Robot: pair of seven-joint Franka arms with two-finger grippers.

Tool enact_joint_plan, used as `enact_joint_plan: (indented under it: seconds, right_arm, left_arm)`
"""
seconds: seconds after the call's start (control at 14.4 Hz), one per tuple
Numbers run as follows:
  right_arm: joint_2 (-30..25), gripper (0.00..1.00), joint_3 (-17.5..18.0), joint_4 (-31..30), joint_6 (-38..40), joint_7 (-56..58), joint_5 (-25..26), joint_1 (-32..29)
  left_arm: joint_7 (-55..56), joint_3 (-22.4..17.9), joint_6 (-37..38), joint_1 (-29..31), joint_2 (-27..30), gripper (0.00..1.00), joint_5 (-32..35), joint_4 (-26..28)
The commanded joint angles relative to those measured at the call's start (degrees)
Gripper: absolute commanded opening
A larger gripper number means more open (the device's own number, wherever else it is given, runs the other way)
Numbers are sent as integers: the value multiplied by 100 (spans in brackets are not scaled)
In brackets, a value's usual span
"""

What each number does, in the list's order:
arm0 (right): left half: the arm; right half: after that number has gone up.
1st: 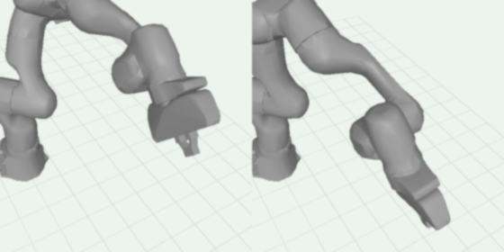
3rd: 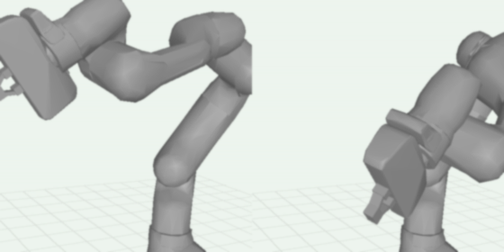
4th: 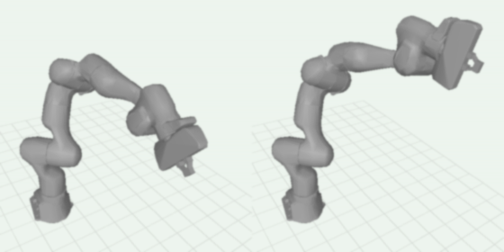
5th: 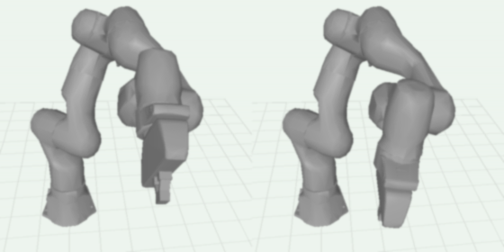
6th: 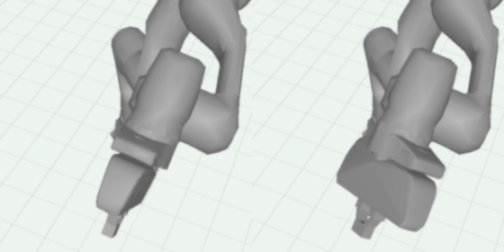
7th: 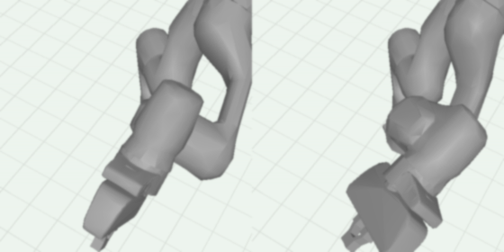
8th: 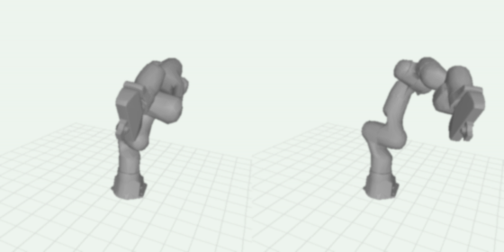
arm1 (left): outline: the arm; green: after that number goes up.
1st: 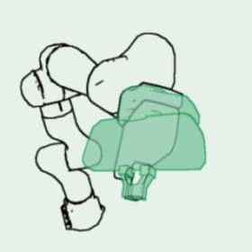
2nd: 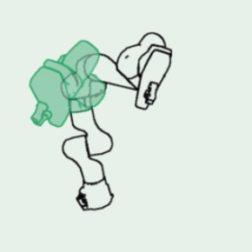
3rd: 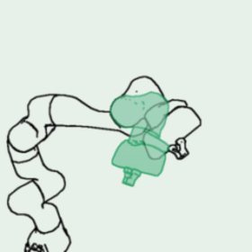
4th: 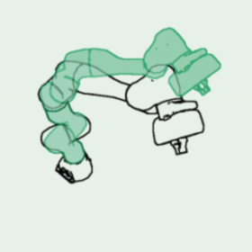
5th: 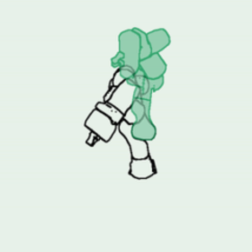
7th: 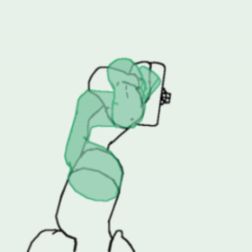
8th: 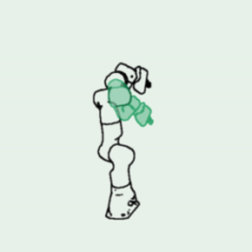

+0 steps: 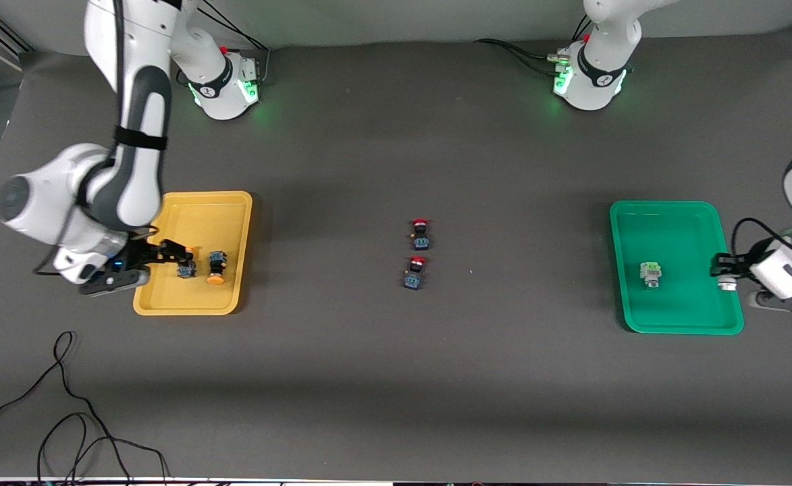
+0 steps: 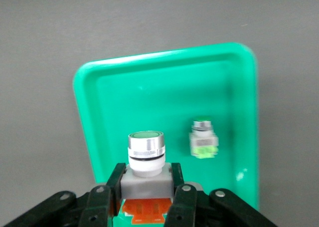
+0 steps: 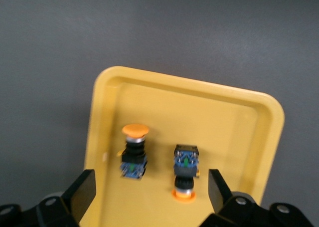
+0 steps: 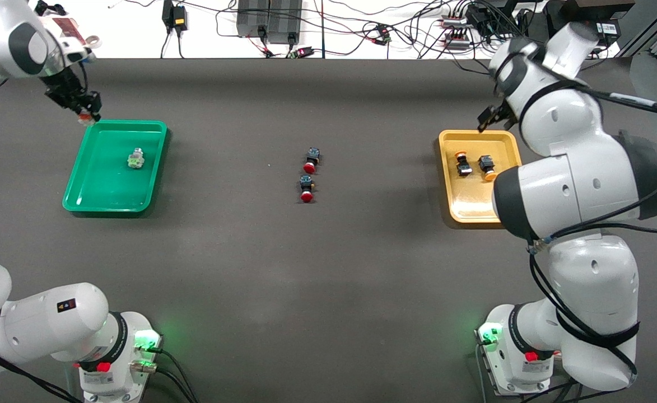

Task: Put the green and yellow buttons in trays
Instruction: 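Place the orange-based button in the green tray while the right gripper withdraws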

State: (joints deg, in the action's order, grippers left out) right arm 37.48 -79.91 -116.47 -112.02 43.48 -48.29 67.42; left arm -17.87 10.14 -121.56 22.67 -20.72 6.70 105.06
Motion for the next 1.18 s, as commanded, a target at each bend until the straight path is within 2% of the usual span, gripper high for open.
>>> enact_joint_plan:
  seconds: [0.0,0.14,0.28,0.35,0.42,0.48,0.55,0.76,0.83,1.11]
  right_arm:
    - [-101,100,-515,842,1160,-567,494,-10]
    - [-101,100,-867,1492,1961,-901,714,-10]
    - [-109,100,-1201,2221,2760,-1190,794,-53]
    - [-101,100,-1298,2686,3243,-1410,812,-141]
    - [-101,100,-1325,3117,3613,-1638,986,-281]
    - [-118,100,-1334,3565,3904,-1780,1162,-396]
    - [-118,100,-1334,3909,4142,-1833,1207,-527]
    - [-197,100,-1238,4763,4573,-1808,1287,-1377]
    - [-189,100,-1151,4835,4636,-1799,1295,-1529]
    - [-145,100,-948,4888,4645,-2026,1260,-1522]
  left_arm:
    - [-181,76,-534,254,-484,0,191,111]
    - [-181,33,-955,281,-774,0,384,225]
    - [-155,-38,-1027,334,-951,0,385,226]
    - [-94,-38,-1010,343,-969,8,376,226]
    - [-76,-38,-975,343,-969,40,359,226]
    - [-15,-29,-966,343,-969,66,341,226]
    - [3,-29,-957,343,-960,98,341,217]
    - [187,-12,-905,325,-855,99,332,182]
    - [214,-3,-800,282,-707,99,332,147]
    - [442,216,498,106,-4,99,306,-230]
